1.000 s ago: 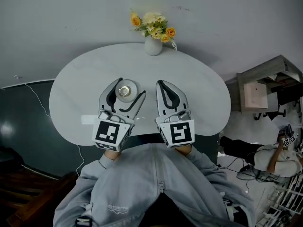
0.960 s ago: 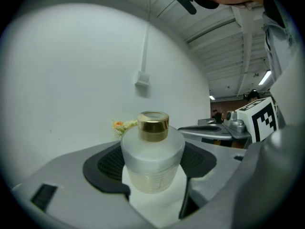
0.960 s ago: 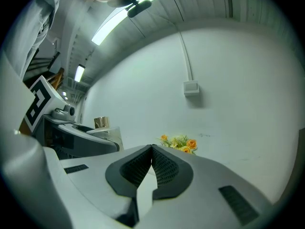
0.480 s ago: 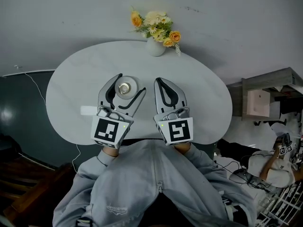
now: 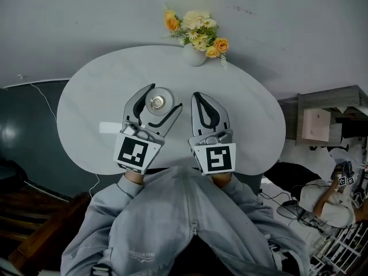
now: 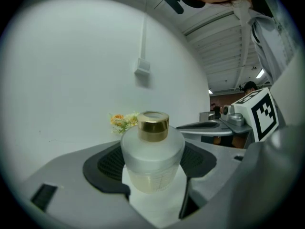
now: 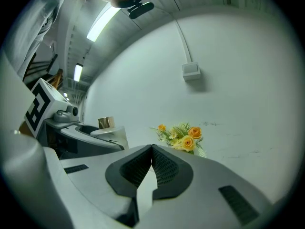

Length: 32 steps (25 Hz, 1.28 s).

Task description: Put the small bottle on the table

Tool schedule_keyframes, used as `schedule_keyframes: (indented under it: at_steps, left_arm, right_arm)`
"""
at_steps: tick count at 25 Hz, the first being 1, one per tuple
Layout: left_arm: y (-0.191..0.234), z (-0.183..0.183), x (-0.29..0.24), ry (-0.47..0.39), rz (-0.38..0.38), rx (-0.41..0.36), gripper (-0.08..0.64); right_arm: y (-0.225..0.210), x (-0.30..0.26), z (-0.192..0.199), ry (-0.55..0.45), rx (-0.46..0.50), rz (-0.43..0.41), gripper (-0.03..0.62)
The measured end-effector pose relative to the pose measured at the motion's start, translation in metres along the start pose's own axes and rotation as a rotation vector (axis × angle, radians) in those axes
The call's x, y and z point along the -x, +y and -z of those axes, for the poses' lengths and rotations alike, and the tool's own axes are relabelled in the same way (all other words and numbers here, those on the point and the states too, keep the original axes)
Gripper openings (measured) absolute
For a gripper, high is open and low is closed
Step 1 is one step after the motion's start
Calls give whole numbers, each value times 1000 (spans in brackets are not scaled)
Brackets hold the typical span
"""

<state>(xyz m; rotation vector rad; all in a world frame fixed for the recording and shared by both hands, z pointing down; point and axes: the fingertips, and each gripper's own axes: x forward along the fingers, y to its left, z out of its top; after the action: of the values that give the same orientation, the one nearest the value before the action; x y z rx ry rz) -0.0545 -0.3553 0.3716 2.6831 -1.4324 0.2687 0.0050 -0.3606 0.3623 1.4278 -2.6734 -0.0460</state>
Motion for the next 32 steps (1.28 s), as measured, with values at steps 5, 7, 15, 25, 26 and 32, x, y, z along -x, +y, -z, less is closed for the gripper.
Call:
schedule_keyframes:
  at_steps: [5,7,15,25,26,32]
  left_arm:
    - [6,10,-26,8,32,1,333]
    - [5,12,-46,2,41,0,333]
    - [13,30,-63,-20,84,-3,333]
    - [18,57,-90,4,139,-42,333]
    - [19,61,-93,5,140,-41,333]
    - [29,85,-109,31,141,-28,333]
  right_arm:
    - [-19,-11,12,11,-16,27,26]
    - [-36,-16,18,12,-39,39,26]
    - [-33,-29,40,20,-64,60,26]
    - [-40,-51,74,46,-80,79,26]
    - [-41,-54,78,48,-81,82,26]
    - [-48,-63,104,79,-88,102,26]
